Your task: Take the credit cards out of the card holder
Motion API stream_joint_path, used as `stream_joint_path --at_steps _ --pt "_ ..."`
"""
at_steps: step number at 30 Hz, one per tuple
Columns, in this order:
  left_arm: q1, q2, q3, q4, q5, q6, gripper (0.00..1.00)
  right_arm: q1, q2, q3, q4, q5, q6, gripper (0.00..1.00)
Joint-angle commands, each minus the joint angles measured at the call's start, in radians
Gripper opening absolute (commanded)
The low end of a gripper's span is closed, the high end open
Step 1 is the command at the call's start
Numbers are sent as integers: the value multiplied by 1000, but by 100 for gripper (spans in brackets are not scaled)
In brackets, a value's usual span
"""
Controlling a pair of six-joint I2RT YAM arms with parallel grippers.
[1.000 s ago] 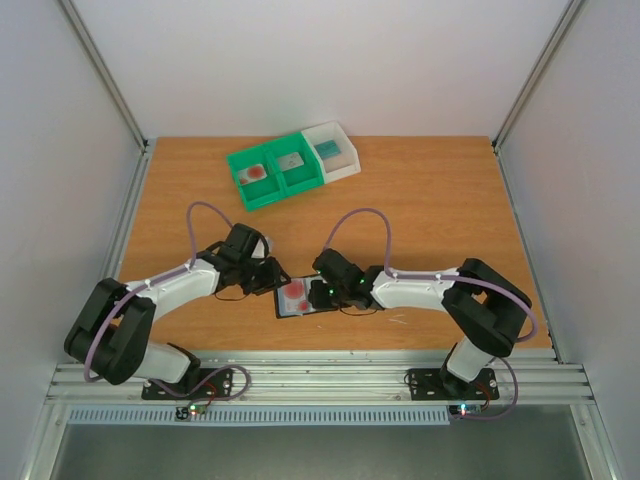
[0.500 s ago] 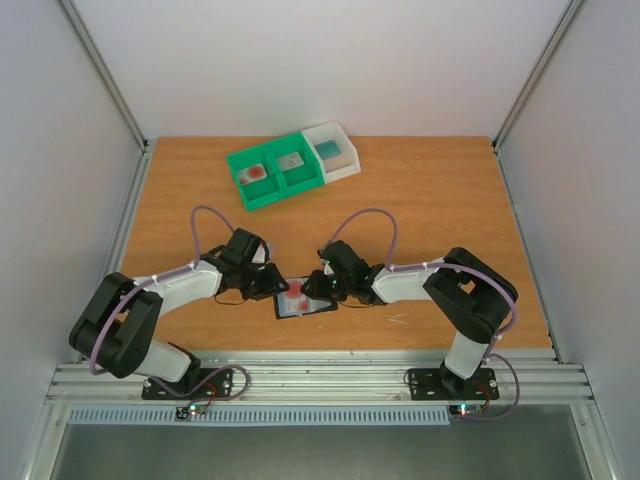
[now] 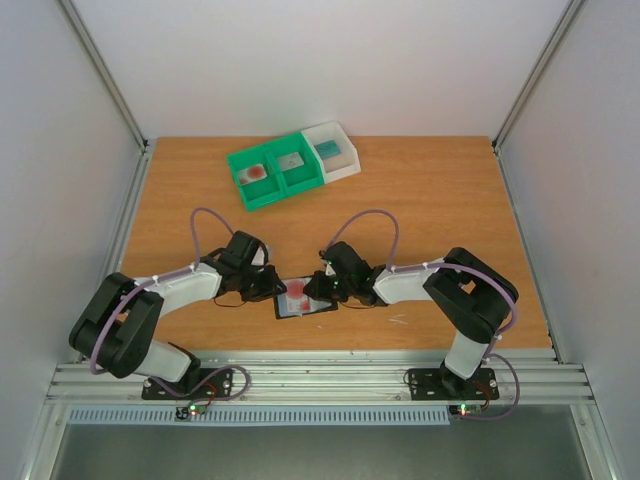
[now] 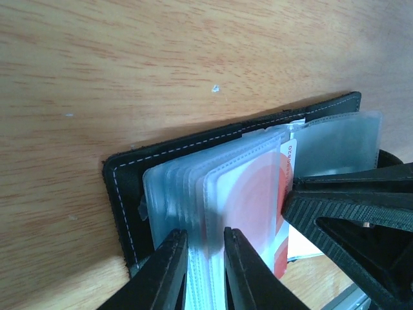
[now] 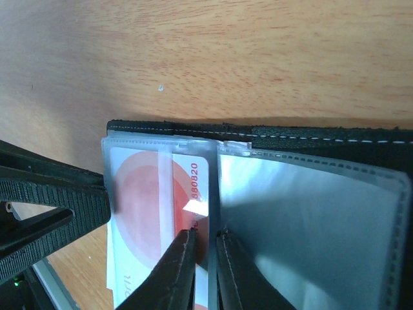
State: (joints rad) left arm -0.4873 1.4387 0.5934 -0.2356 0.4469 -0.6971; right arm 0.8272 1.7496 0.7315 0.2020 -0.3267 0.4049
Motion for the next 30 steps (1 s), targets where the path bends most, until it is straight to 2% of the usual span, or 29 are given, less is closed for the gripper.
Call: stream_joint_path --at_steps 1,10,15,21,30 --pt "3 10 -23 48 -16 22 17 -14 -2 -35 -1 -10 -1 11" --pt "3 25 -31 63 -14 18 15 -19 -20 -53 10 -22 1 8" --pt "3 34 -30 72 -7 17 14 -19 -9 -42 35 -62 7 16" --pt "3 29 -31 70 -10 19 13 -19 15 -40 59 -76 18 19" --pt "3 33 -28 64 -17 26 13 -37 -24 -87 76 -57 22 5"
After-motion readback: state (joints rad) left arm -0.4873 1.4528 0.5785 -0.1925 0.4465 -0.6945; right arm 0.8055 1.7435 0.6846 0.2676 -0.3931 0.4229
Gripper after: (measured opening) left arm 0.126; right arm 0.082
